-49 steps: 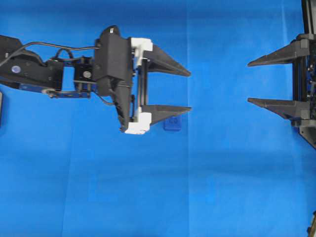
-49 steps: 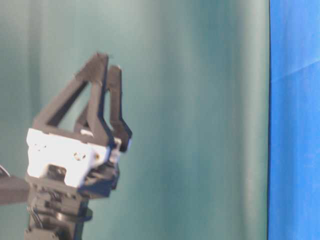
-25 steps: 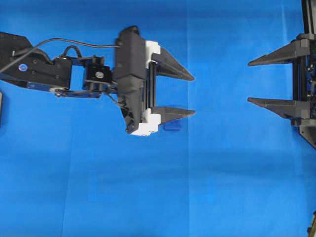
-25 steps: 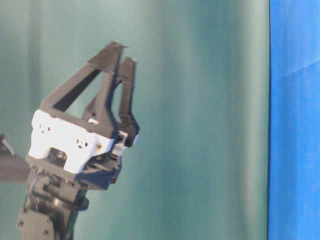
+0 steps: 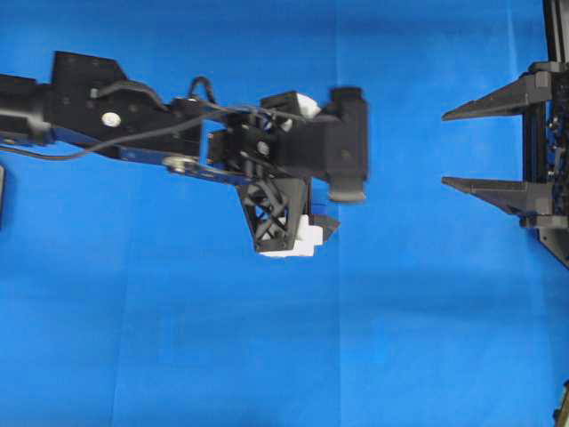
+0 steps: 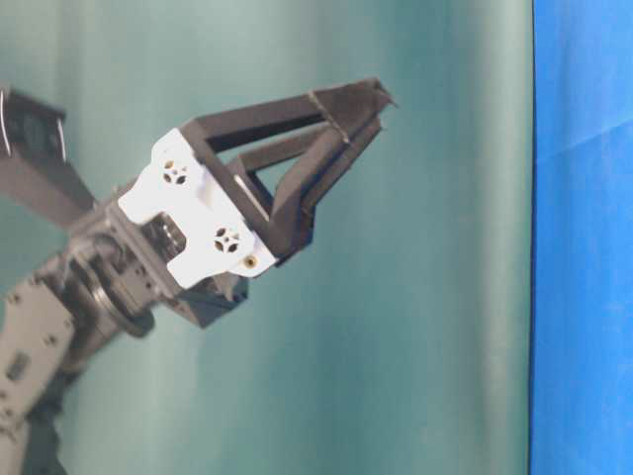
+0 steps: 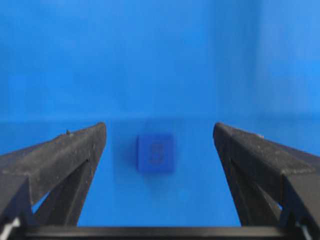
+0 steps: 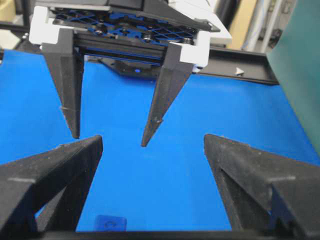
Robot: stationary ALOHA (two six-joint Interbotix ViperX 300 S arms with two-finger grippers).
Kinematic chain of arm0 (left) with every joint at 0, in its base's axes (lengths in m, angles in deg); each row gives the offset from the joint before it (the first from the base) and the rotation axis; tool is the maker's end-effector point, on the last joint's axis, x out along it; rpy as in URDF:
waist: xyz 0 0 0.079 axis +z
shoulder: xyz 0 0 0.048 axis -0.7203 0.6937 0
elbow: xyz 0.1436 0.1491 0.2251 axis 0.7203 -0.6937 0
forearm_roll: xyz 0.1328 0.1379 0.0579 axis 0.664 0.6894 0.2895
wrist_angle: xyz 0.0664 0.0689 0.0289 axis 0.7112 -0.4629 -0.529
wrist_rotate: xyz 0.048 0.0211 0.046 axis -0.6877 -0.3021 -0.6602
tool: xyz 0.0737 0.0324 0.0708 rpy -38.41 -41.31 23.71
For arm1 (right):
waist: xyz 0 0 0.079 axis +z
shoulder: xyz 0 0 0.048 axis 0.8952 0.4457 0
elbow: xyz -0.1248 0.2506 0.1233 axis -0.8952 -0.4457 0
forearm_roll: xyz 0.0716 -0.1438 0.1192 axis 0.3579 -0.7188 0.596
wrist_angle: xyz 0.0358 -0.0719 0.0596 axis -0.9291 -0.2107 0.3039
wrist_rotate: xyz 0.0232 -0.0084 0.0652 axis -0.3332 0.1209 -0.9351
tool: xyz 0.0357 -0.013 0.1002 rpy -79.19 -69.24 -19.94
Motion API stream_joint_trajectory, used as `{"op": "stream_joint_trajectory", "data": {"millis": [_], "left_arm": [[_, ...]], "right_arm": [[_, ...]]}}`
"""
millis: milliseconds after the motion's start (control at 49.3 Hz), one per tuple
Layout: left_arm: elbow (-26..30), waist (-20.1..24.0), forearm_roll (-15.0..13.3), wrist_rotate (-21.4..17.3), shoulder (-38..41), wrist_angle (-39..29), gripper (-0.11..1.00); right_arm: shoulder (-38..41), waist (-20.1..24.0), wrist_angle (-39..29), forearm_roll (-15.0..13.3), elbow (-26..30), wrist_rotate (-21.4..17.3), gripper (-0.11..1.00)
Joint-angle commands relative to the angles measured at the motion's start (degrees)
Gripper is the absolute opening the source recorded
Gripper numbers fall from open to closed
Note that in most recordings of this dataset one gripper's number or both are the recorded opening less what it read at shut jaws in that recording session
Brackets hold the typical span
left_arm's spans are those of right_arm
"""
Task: Handover the blue block to the right arm after grasping it with the left arm, then place it in the designated position.
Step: 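Rotate the left gripper downward and position it above the blue cube, then lower the left gripper around the blue cube and close on it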
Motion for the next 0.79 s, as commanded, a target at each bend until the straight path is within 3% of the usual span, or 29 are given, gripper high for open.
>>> {"op": "stream_joint_trajectory", "data": {"millis": [0,203,771], "left_arm": [[5.1,-0.6,0.3,-1.6,0.3,-5.6,0.92],[10.7,-1.4,0.2,-3.1,2.5,-11.9,0.92],[10.4,-1.3,0.3,-2.8,2.4,-12.1,0.92]], "right_arm": [[0.4,0.0,0.3,0.2,1.6,-0.1,0.95],[0.4,0.0,0.0,0.2,1.6,-0.1,0.95],[0.4,-0.1,-0.3,0.2,2.0,-0.2,0.95]]}}
